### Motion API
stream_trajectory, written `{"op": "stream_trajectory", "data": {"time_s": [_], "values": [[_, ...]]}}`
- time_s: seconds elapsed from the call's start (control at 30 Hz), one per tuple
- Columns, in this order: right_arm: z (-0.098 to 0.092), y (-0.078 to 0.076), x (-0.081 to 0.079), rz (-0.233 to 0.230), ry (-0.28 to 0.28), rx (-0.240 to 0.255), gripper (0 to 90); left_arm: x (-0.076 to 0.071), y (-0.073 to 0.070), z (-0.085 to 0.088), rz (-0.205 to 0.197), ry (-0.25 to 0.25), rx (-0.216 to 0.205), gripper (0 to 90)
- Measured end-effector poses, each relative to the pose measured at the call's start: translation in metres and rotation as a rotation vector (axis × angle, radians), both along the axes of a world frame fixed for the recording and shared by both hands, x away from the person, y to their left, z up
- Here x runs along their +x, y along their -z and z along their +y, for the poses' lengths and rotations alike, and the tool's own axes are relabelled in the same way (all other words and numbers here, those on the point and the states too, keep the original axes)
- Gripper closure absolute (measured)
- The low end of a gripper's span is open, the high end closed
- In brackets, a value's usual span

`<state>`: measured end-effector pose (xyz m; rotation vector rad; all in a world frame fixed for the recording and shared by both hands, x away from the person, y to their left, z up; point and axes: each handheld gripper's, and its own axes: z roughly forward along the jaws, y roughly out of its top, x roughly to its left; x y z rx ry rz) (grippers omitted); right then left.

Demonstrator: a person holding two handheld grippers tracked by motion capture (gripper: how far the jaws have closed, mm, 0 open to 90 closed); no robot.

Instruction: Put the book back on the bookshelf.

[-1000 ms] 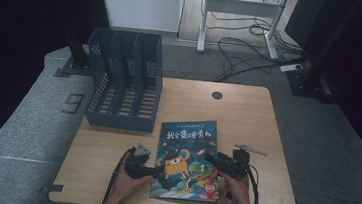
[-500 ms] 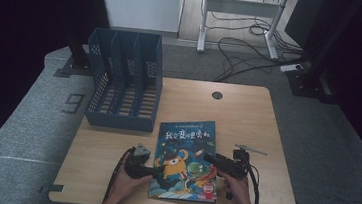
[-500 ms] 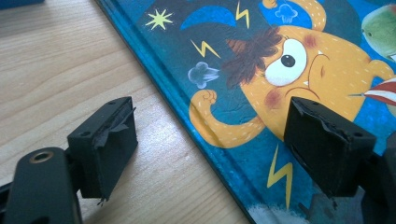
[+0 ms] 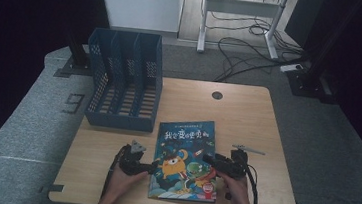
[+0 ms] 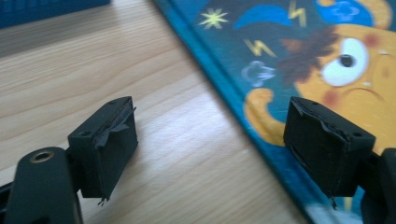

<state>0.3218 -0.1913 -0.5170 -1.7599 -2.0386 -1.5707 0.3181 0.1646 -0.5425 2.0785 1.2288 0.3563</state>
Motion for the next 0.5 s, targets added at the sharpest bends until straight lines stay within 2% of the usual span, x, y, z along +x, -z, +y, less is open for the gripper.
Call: {"op": "stream_trajectory", "data": {"time_s": [0.03,0.33,0.5], "values": [[0.0002,0.0001,0.0000,-0.001,0.000,-0.004,28.0,0.0002,0.0007,0.0005,-0.008,-0.006,0.015,18.1],[0.0004,-0.0019,-0.0012,-0.020,-0.004,-0.003,28.2,-0.0005,0.0008,-0.0005,-0.012,-0.012,0.019,18.2],[-0.0011,-0.0078,-0.0041,-0.055,-0.016,0.041,30.1,-0.0036,0.0007,-0.0037,-0.027,-0.032,0.028,18.9]]}}
